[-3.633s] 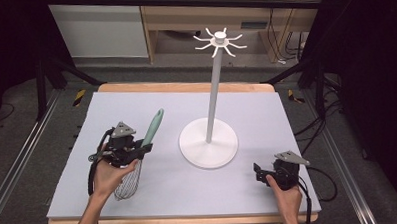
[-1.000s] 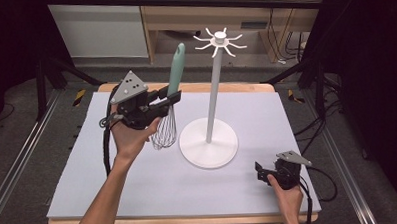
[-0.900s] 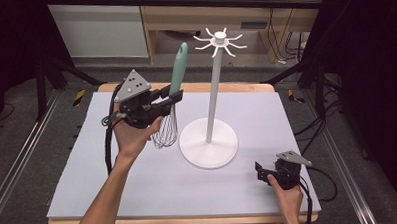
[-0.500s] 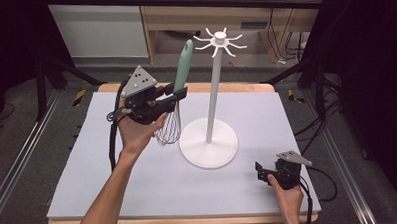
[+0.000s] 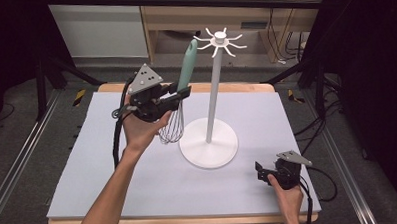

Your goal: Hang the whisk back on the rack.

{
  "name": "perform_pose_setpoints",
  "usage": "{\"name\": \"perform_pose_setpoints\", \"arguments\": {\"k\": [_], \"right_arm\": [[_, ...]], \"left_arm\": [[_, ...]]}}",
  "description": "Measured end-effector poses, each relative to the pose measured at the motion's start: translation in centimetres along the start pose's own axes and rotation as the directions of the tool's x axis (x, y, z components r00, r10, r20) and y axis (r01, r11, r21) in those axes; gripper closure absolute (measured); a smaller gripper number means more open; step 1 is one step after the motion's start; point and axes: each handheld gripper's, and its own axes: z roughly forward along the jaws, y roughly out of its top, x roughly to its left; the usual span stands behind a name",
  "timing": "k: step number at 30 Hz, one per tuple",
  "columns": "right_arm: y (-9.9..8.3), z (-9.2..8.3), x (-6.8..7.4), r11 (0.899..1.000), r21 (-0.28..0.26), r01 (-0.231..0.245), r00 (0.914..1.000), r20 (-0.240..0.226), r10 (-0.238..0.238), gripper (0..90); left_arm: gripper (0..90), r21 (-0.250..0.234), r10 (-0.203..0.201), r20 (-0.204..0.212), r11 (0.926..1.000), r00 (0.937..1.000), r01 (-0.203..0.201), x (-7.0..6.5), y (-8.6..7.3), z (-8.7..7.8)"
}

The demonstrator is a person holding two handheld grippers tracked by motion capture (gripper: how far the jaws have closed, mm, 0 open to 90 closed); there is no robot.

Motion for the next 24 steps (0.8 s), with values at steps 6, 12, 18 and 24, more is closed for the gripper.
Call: {"name": "perform_pose_setpoints", "arguments": {"k": [6, 12, 18, 24], "right_arm": [[0.0, 0.0, 0.0, 1.0, 0.0, 0.0, 1.0, 0.0, 0.0, 5.1], [0.0, 0.0, 0.0, 1.0, -0.002, 0.001, 1.0, 0.001, -0.001, 5.1], [0.0, 0.0, 0.0, 1.0, -0.002, 0.003, 1.0, -0.001, -0.003, 5.1], [0.0, 0.0, 0.0, 1.0, -0.002, 0.004, 1.0, -0.001, -0.004, 5.1]], "left_arm": [[68.7, 0.005, 0.005, -0.001, 1.0, 1.0, -0.005, -0.2, 0.2, 0.4], [68.7, 0.008, 0.004, 0.002, 1.0, 1.0, -0.004, -0.4, 0.3, 1.0], [68.7, 0.013, 0.003, 0.003, 0.9999, 1.0, -0.003, -0.4, 0.3, 1.5], [68.6, 0.016, 0.0, 0.004, 0.9999, 1.0, 0.0, -0.5, 0.3, 2.0]]}}
